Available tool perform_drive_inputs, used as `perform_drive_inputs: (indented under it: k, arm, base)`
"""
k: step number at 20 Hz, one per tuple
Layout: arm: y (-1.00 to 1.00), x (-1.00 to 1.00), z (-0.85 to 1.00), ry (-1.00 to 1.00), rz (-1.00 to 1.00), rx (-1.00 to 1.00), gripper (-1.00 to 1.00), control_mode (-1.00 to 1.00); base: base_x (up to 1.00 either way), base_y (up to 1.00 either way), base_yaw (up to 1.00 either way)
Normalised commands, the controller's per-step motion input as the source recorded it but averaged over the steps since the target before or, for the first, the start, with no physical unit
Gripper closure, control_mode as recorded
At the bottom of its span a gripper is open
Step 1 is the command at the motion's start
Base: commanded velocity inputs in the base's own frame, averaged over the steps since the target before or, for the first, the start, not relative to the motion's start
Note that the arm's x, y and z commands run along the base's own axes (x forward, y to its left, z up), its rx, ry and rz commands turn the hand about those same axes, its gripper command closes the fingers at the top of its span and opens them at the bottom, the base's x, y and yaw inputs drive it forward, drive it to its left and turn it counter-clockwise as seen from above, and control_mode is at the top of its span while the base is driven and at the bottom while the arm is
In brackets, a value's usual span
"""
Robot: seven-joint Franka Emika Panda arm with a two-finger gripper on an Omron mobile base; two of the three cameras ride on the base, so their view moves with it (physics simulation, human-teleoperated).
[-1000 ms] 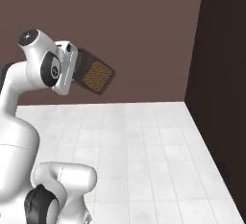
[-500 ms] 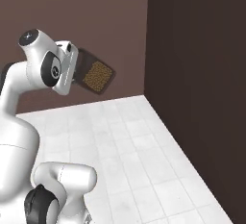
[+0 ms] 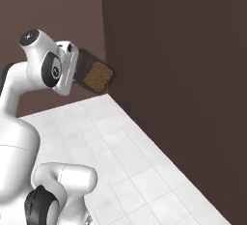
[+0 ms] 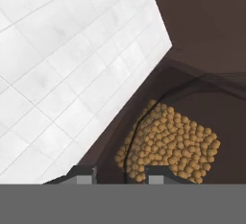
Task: Pick the jar and candle from the dining table and place them in the open cabinet. Close the cabinet after placing the objects.
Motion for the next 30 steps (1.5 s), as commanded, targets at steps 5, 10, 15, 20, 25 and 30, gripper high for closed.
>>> perform_drive_inputs:
  k: [5, 10, 15, 20, 25, 30]
  arm:
    - [0.0, 0.0, 0.0, 0.0, 0.0, 0.0, 1.0, 1.0]
    - [0.0, 0.0, 0.0, 0.0, 0.0, 0.0, 1.0, 1.0]
    - [0.0, 0.0, 0.0, 0.0, 0.0, 0.0, 1.0, 1.0]
    - [0.0, 0.0, 0.0, 0.0, 0.0, 0.0, 1.0, 1.0]
    - [0.0, 0.0, 0.0, 0.0, 0.0, 0.0, 1.0, 1.0]
    - [0.0, 0.0, 0.0, 0.0, 0.0, 0.0, 1.0, 1.0]
  base:
    - [-0.1, -0.13, -0.48]
    - [-0.08, -0.35, -0.56]
    - [-0.04, -0.49, -0.57]
    - [-0.08, -0.61, -0.56]
    - [0.0, -0.71, -0.53]
    - [0.0, -0.73, -0.52]
